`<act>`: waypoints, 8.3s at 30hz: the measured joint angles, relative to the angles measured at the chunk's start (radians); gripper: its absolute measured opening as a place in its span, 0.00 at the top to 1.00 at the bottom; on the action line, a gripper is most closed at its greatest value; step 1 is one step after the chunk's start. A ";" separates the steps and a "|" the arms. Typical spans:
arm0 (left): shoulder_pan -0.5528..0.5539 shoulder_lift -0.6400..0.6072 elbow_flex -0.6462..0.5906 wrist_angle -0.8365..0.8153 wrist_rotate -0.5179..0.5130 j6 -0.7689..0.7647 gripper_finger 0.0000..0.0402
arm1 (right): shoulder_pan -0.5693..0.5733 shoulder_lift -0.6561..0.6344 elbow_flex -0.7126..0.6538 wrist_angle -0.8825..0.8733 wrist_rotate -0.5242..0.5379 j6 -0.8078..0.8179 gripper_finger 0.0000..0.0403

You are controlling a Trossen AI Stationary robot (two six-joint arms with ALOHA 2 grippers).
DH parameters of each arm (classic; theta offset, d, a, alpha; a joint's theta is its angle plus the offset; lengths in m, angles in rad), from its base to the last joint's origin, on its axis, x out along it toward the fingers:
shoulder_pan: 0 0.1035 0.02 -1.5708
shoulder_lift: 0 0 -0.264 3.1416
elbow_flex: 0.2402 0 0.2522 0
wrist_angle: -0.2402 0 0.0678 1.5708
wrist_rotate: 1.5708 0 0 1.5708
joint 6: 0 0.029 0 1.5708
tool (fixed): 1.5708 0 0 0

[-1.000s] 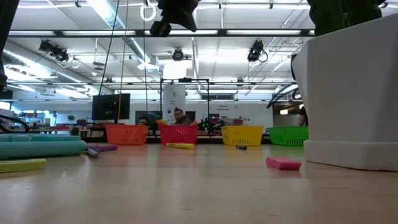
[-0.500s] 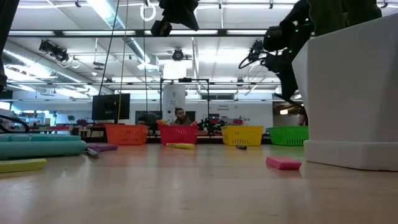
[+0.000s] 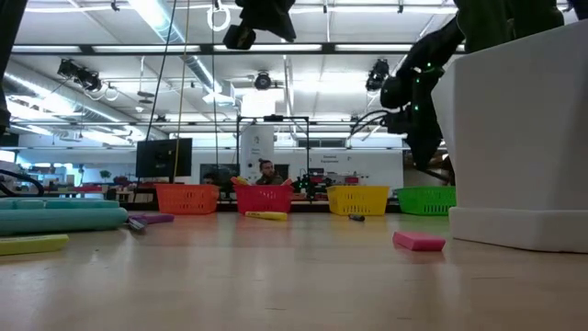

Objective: Sort crayons/erasers/pens/pencils in bins
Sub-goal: Put the black pen into the green bin, then put the green crayon into the yellow bin

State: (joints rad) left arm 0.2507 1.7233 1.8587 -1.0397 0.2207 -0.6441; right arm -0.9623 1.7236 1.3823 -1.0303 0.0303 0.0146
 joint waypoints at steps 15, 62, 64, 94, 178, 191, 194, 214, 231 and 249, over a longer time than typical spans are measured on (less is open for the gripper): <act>-0.007 0.000 0.000 0.000 -0.011 -0.026 0.96 | -0.015 0.084 0.000 0.011 0.018 -0.030 0.88; -0.069 0.000 0.000 0.005 -0.109 -0.143 0.96 | -0.023 0.083 -0.118 0.159 -0.005 -0.009 0.88; -0.075 0.000 0.000 0.005 -0.130 -0.157 0.96 | -0.023 0.083 -0.118 0.159 -0.006 0.005 0.88; -0.202 0.000 0.000 0.016 -0.505 -0.287 0.93 | -0.016 -0.195 -0.118 0.068 -0.080 0.109 0.67; -0.097 -0.422 0.000 -0.201 -0.522 0.391 0.80 | 0.728 0.284 0.229 -0.024 0.019 1.049 0.54; -0.097 -0.422 0.000 -0.182 -0.522 0.394 0.80 | 0.654 0.334 0.222 -0.015 -0.031 1.050 0.59; -0.097 -0.422 0.000 -0.182 -0.522 0.389 0.79 | 0.649 0.347 0.214 -0.012 -0.031 1.048 0.60; -0.097 -0.422 0.000 -0.176 -0.535 0.334 0.79 | 0.654 0.411 0.208 0.003 -0.055 1.029 0.60; -0.097 -0.421 0.000 -0.177 -0.535 0.332 0.79 | 0.651 0.403 0.151 0.055 -0.065 1.035 0.80; -0.097 -0.421 0.000 -0.178 -0.534 0.313 0.80 | 0.671 0.397 0.140 0.072 -0.031 0.989 0.89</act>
State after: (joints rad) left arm 0.1539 1.3022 1.8587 -1.2175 -0.3134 -0.3309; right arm -0.2917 2.1206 1.5227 -0.9585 -0.0011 1.0040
